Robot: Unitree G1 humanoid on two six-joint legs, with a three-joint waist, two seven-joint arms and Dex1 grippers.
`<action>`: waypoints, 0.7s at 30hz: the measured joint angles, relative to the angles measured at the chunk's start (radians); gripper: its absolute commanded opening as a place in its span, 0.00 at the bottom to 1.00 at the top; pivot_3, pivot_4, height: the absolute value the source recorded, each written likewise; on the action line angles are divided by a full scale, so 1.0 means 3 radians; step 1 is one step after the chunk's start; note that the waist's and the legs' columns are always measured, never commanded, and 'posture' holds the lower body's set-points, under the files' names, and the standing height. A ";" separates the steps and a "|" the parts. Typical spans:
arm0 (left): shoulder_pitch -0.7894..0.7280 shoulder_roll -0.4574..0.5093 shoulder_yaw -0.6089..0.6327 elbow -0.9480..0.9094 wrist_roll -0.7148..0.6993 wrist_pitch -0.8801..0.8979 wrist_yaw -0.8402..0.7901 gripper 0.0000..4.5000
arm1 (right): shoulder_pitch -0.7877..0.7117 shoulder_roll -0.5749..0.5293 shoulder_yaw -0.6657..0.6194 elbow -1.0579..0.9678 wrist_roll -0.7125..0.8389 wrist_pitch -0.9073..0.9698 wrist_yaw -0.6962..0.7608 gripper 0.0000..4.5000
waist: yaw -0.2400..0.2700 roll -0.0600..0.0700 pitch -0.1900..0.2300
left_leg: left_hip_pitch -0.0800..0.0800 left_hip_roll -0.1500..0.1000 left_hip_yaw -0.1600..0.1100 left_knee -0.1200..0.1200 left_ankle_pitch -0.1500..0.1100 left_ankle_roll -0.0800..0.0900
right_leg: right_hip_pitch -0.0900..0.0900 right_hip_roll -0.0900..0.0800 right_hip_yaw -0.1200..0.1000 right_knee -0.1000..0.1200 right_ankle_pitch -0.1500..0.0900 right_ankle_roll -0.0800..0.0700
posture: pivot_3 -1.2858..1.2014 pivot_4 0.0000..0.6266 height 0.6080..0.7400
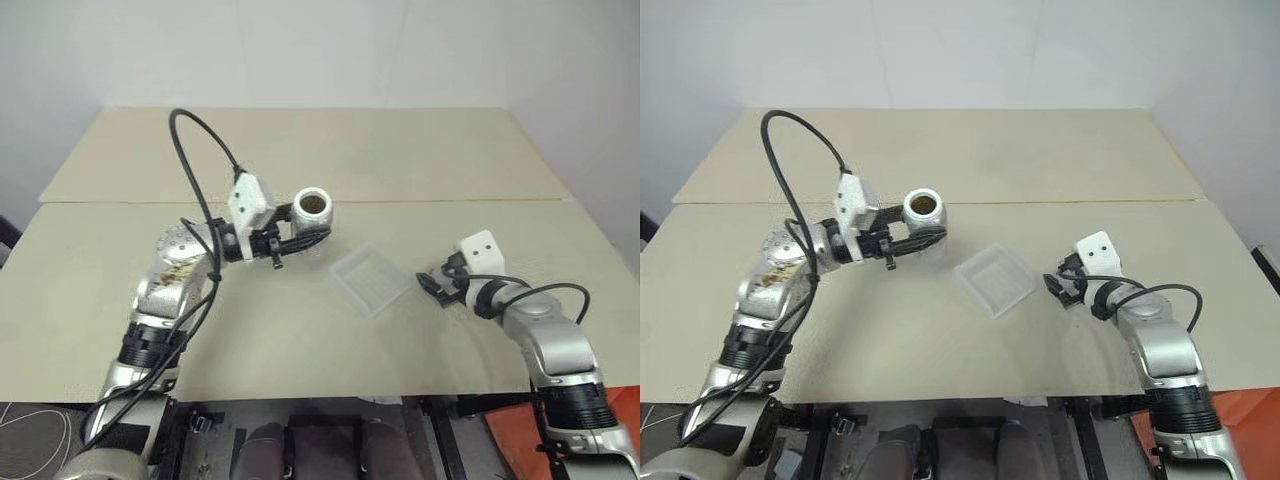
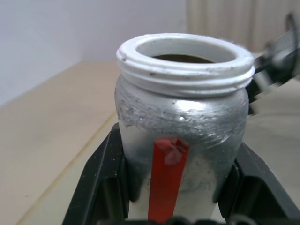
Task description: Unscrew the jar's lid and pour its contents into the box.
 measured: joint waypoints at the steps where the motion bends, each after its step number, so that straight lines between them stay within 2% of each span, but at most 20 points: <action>1: -0.0059 0.0008 -0.0114 0.0141 0.0300 -0.0289 0.0170 0.43 | -0.0044 -0.0078 -0.0044 -0.0063 0.0112 0.0123 0.0114 0.99 | 0.0005 0.0000 0.0000 | 0.0000 -0.0001 0.0000 0.0000 0.0000 0.0000 | 0.0000 0.0000 0.0000 0.0000 0.0000 0.0000 | 0.52 0.24 1.00; 4: -0.0383 0.0119 -0.0589 0.0817 0.1500 -0.1445 0.1013 0.43 | -0.0300 -0.0340 -0.0249 -0.0304 0.0543 0.0512 0.0488 0.99 | 0.0030 -0.0001 0.0000 | 0.0002 0.0000 -0.0002 -0.0001 0.0000 0.0000 | 0.0003 0.0000 -0.0001 -0.0003 0.0003 -0.0003 | 0.52 0.24 1.00; 7: -0.0924 0.0273 -0.1134 0.1431 0.2778 -0.2371 0.2207 0.43 | -0.0456 -0.0605 -0.0378 -0.0520 0.0927 0.0779 0.0859 0.99 | 0.0065 -0.0002 0.0001 | -0.0002 0.0001 -0.0004 -0.0006 -0.0001 0.0001 | 0.0003 -0.0001 -0.0007 -0.0013 0.0003 -0.0003 | 0.52 0.24 1.00; 9: -0.1363 0.0362 -0.1562 0.1682 0.3641 -0.2672 0.3121 0.43 | -0.0498 -0.0715 -0.0380 -0.0585 0.1135 0.0917 0.1066 0.99 | 0.0083 -0.0003 0.0002 | -0.0006 0.0000 -0.0005 -0.0006 -0.0005 0.0007 | 0.0005 -0.0003 -0.0010 -0.0022 0.0004 -0.0001 | 0.52 0.24 1.00; 12: -0.1899 0.0287 -0.2157 0.1956 0.4685 -0.2696 0.4316 0.43 | -0.0521 -0.0910 -0.0316 -0.0641 0.1276 0.0999 0.1303 0.99 | 0.0115 -0.0002 0.0001 | -0.0019 -0.0001 -0.0002 -0.0001 -0.0012 0.0019 | 0.0004 -0.0010 -0.0014 -0.0029 0.0008 0.0009 | 0.52 0.24 1.00; 17: -0.2073 -0.0142 -0.2807 0.2418 0.5466 -0.2448 0.5029 0.43 | -0.0559 -0.1015 -0.0244 -0.0650 0.1305 0.1002 0.1377 0.99 | 0.0122 -0.0002 0.0001 | -0.0041 -0.0004 0.0005 0.0017 -0.0018 0.0030 | -0.0005 -0.0011 -0.0015 -0.0032 0.0014 0.0022 | 0.52 0.24 1.00; 21: -0.2215 -0.0360 -0.3065 0.2675 0.5772 -0.2130 0.5307 0.43 | -0.0557 -0.1014 -0.0241 -0.0658 0.1337 0.1016 0.1344 0.99 | 0.0123 -0.0003 0.0002 | -0.0057 -0.0003 0.0005 0.0022 -0.0018 0.0029 | -0.0022 -0.0010 -0.0015 -0.0030 0.0015 0.0023 | 0.52 0.24 1.00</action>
